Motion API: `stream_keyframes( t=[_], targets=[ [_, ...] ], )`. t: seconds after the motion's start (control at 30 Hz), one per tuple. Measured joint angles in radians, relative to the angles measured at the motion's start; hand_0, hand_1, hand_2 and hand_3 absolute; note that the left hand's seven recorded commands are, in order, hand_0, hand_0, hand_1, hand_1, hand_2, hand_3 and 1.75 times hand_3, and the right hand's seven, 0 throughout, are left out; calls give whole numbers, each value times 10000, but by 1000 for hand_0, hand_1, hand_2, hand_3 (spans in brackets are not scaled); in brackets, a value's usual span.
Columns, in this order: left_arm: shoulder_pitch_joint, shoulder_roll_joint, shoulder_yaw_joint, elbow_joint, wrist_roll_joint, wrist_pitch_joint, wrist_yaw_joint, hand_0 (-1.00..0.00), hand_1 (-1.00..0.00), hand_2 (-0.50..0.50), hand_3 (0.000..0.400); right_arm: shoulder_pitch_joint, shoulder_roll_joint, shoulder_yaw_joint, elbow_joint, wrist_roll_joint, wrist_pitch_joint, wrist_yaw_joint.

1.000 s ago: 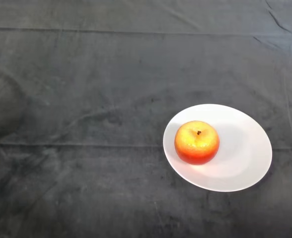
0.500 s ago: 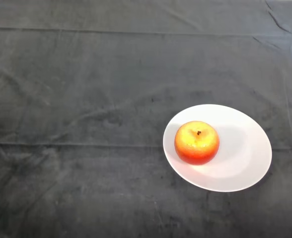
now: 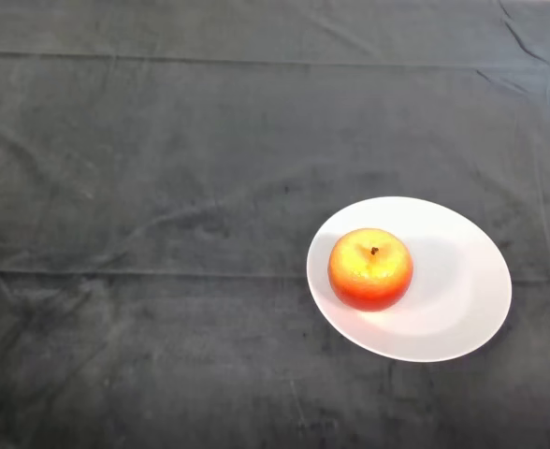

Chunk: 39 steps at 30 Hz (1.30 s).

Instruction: Move the apple to the plate

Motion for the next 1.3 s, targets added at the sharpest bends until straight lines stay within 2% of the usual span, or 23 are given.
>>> stream_keyframes(
  t=[1.3],
  targets=[
    [0,0,8,-1,580,164,200,0,0,0,0,0,0,0,0,0,0,0]
  ],
)
